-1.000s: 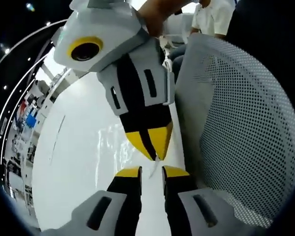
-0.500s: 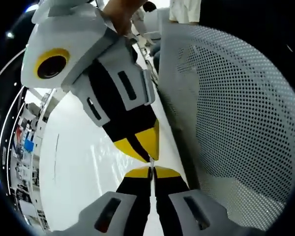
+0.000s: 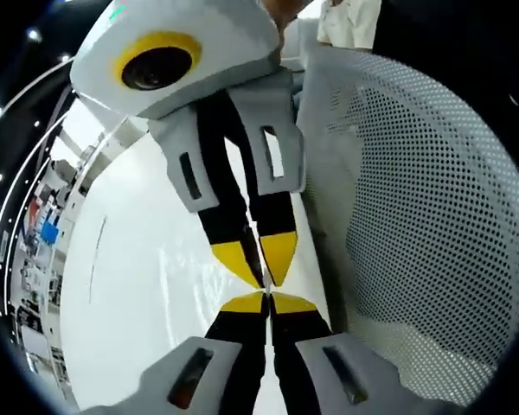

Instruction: Open the resealable bag by pulling the two sides of the seal apart until the entire bag opening is separated and visibly accessible.

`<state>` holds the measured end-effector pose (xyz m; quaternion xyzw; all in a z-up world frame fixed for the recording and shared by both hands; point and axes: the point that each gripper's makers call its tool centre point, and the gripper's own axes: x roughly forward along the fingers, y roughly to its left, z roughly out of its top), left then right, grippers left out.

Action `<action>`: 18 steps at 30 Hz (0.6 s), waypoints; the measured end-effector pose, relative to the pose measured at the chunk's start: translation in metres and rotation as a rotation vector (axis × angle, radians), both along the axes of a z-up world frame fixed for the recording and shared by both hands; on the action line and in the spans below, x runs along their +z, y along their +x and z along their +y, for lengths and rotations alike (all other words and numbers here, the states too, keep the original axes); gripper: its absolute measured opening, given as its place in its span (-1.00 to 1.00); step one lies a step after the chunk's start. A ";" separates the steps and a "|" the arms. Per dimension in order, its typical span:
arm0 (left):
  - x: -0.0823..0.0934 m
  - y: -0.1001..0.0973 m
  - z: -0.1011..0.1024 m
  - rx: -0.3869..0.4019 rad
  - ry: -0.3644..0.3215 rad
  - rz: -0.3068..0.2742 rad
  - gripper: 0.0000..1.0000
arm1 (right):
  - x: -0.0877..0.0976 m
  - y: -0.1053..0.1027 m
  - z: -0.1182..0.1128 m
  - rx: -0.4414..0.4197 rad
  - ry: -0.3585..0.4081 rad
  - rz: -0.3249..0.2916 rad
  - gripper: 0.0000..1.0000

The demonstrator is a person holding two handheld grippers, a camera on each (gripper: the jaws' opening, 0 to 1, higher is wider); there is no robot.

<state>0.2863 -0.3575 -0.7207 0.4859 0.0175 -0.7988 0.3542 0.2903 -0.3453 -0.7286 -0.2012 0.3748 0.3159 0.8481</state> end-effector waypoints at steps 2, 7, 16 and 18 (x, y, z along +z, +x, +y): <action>0.000 0.000 0.000 0.008 0.001 0.009 -1.00 | 0.001 0.000 0.000 0.012 -0.017 -0.004 -1.00; 0.001 -0.002 0.002 0.021 -0.004 0.041 -1.00 | 0.001 -0.002 -0.001 0.028 -0.015 -0.005 -1.00; 0.005 0.004 0.003 0.070 -0.020 0.059 -1.00 | 0.003 -0.002 -0.004 0.017 -0.012 -0.010 -1.00; 0.005 0.005 0.004 0.072 -0.022 0.053 -1.00 | 0.001 -0.003 -0.006 0.023 -0.030 -0.008 -1.00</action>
